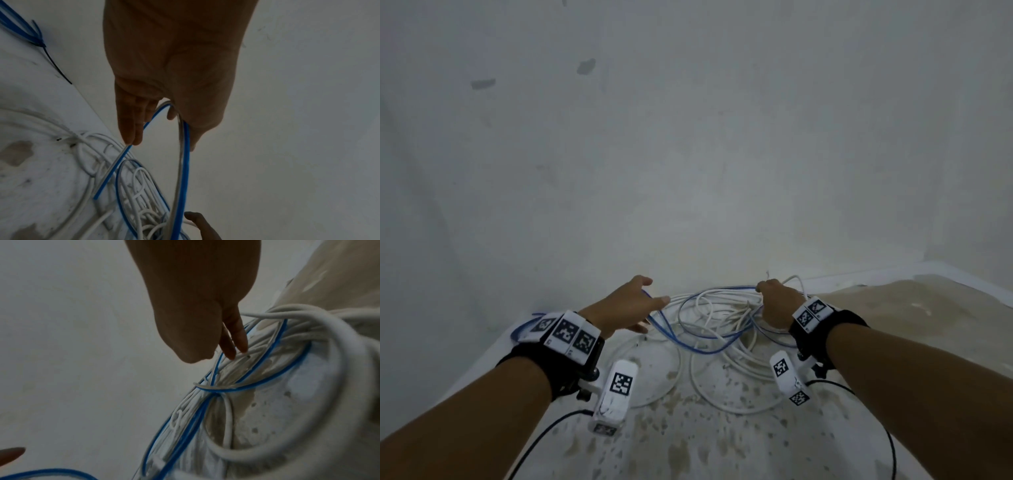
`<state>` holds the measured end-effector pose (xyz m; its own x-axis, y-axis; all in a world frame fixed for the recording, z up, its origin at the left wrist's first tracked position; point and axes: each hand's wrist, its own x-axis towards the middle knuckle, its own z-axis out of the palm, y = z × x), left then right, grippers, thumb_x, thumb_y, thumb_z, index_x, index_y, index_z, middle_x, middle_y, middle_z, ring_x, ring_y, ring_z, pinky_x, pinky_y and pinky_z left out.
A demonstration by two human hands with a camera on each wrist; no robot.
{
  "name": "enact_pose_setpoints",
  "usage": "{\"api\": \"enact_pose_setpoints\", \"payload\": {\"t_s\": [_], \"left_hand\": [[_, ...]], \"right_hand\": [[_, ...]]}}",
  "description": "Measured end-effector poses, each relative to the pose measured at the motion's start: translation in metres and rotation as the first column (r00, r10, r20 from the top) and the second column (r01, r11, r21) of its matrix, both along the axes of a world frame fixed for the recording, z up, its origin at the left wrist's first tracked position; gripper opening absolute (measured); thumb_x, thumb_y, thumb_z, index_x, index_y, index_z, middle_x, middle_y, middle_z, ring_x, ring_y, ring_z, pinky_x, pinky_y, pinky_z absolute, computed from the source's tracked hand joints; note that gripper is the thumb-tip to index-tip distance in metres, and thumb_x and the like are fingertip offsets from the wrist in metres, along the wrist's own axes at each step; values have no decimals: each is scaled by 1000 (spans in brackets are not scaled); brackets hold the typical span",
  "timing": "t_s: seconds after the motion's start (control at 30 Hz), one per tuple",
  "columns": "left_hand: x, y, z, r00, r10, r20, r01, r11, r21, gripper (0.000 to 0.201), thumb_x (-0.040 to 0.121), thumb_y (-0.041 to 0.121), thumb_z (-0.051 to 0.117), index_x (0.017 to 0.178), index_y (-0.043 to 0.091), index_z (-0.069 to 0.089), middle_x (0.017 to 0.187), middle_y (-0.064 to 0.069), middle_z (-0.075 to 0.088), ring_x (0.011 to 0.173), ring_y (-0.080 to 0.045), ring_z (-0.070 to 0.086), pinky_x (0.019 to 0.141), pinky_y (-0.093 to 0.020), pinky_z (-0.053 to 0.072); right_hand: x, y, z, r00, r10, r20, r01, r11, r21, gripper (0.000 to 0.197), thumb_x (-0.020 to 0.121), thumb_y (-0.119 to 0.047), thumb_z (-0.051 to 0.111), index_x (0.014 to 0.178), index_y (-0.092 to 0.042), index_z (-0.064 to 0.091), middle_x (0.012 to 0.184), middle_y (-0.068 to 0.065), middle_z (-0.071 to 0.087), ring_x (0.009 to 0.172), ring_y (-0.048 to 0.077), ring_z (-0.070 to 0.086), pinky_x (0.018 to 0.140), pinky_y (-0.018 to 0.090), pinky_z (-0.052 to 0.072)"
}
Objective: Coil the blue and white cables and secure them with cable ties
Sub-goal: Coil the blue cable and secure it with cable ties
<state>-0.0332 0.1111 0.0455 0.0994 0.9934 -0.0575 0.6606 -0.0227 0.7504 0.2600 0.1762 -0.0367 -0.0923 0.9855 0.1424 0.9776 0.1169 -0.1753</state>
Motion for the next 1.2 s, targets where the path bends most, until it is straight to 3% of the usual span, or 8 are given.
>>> {"api": "enact_pose_setpoints", "payload": {"t_s": [0.13, 0.23, 0.43, 0.67, 0.8, 0.97, 1.1, 1.2], "left_hand": [[-5, 14, -17, 978, -85, -191, 94, 995, 36, 72, 90, 46, 62, 149, 21, 28, 147, -12, 35, 116, -23, 56, 89, -36, 53], [-10, 24, -30, 946, -73, -315, 100, 992, 71, 68, 90, 49, 61, 146, 23, 34, 147, -12, 36, 129, -24, 45, 103, -36, 43], [3, 35, -39, 762, 33, -646, 44, 994, 102, 73, 85, 65, 56, 146, 30, 35, 151, -8, 31, 135, -29, 38, 113, -46, 29], [67, 39, -13, 871, -62, -487, 176, 966, 192, 87, 86, 64, 56, 153, 28, 14, 154, -9, 30, 140, -31, 34, 114, -54, 23], [105, 37, -1, 927, -148, -343, 240, 941, 241, 74, 91, 57, 54, 150, 25, 25, 142, -11, 46, 128, -28, 47, 108, -43, 37], [132, 26, 2, 959, -134, -248, 224, 897, 381, 24, 99, 32, 50, 111, 13, 59, 102, -6, 67, 100, -26, 62, 85, -33, 48], [126, 35, 4, 972, -50, -230, 134, 920, 369, 22, 96, 22, 46, 88, 14, 64, 92, -7, 70, 85, -30, 66, 78, -43, 57], [114, 40, 19, 941, 103, -321, 69, 873, 484, 20, 94, 19, 48, 90, 7, 64, 92, -11, 71, 85, -33, 69, 75, -42, 57]], "right_hand": [[8, 9, -7, 984, 25, 179, -11, 997, -81, 37, 100, -33, 48, 128, -9, 51, 126, 13, 59, 109, 27, 60, 83, 34, 50], [7, 10, -4, 962, -24, 272, 25, 1000, -3, 23, 97, -19, 49, 109, -6, 63, 107, 12, 66, 96, 25, 65, 75, 32, 52], [4, 4, 56, 982, -126, 138, 89, 965, 247, 20, 96, -23, 54, 96, -7, 66, 96, 11, 68, 86, 31, 66, 70, 34, 52], [-6, -24, 126, 986, 26, -166, 80, 796, 600, 23, 91, -32, 60, 81, -12, 59, 72, 5, 59, 67, 30, 56, 60, 28, 36], [-4, -46, 148, 971, 123, -203, 53, 724, 688, 21, 89, -29, 63, 76, -14, 58, 67, 2, 58, 62, 26, 52, 60, 28, 34], [2, -58, 140, 932, 264, -246, 1, 680, 734, 20, 85, -22, 66, 71, -14, 54, 60, 0, 53, 56, 25, 49, 58, 28, 33], [16, -66, 134, 884, 357, -302, 43, 582, 812, 20, 83, -18, 68, 70, -15, 53, 56, -1, 55, 49, 23, 45, 54, 27, 29], [33, -63, 121, 913, 195, -357, 138, 678, 722, 22, 87, -25, 65, 73, -14, 53, 60, 0, 56, 54, 24, 48, 56, 27, 30]]}}
